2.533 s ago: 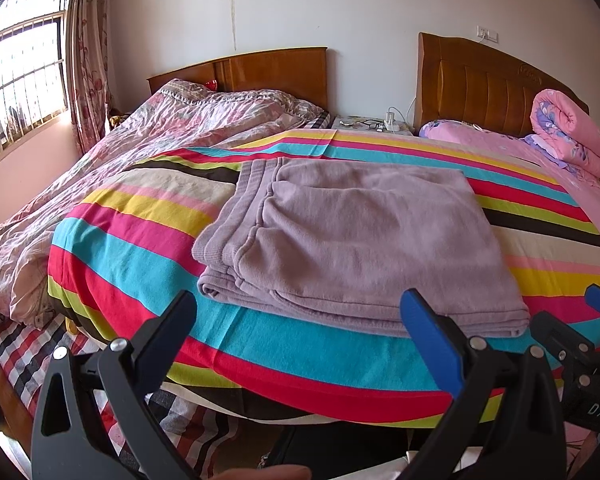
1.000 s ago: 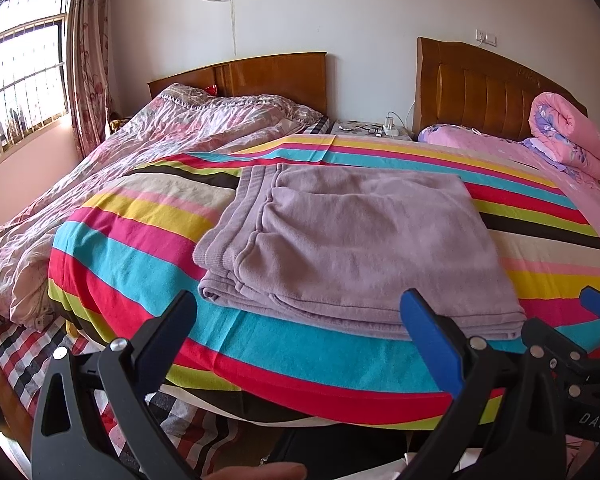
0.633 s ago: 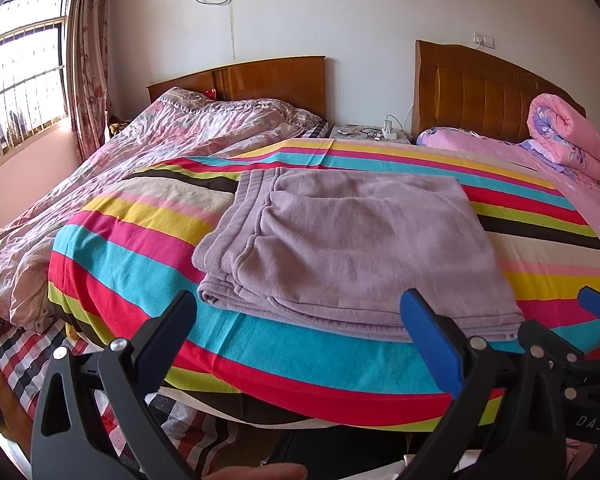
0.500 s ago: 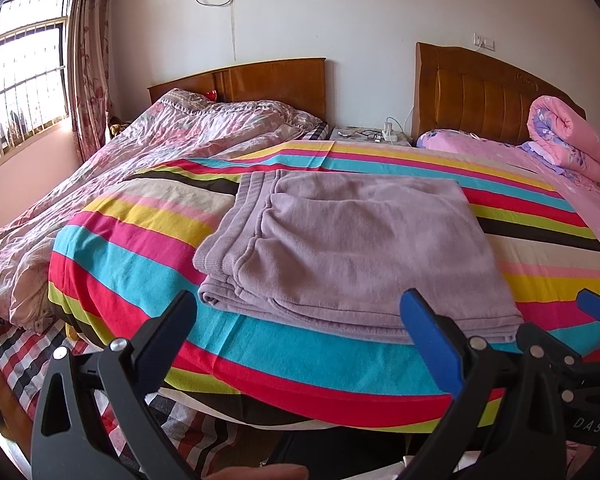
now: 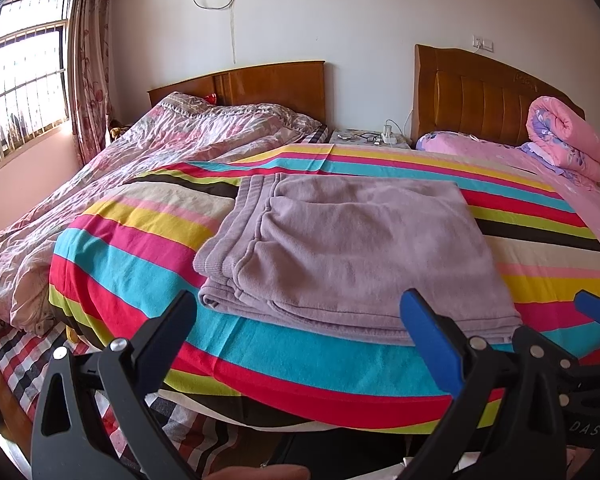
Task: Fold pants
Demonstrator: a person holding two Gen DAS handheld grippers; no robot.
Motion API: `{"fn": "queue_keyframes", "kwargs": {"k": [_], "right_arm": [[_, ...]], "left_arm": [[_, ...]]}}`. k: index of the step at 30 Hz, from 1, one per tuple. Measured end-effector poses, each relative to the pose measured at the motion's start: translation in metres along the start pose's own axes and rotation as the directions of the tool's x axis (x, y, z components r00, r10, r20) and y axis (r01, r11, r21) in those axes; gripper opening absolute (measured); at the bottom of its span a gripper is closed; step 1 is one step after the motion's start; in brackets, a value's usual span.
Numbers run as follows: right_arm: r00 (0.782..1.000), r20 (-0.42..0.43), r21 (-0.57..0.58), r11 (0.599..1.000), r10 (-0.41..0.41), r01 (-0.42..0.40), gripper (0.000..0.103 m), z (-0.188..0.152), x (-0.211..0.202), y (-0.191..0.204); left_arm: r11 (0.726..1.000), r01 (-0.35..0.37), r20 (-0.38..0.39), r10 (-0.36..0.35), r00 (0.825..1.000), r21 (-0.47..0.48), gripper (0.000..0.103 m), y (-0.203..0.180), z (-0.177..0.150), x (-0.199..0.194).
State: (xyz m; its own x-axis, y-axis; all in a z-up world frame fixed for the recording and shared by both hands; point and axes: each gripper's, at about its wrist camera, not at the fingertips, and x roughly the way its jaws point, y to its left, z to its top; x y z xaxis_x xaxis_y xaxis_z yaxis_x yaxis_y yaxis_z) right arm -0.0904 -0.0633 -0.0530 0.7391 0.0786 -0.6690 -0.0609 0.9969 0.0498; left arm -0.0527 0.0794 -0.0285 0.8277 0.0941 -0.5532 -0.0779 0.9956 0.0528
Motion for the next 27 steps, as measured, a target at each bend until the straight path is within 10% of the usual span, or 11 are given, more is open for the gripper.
{"fn": "queue_keyframes", "kwargs": {"k": [27], "right_arm": [[1.0,-0.001,-0.011,1.0,0.019,-0.019,0.099,-0.0007,0.0012,-0.0033]], "left_arm": [[0.999,0.017,0.018,-0.016,1.0,-0.034,0.102,0.0054,0.0004,-0.0044]]}}
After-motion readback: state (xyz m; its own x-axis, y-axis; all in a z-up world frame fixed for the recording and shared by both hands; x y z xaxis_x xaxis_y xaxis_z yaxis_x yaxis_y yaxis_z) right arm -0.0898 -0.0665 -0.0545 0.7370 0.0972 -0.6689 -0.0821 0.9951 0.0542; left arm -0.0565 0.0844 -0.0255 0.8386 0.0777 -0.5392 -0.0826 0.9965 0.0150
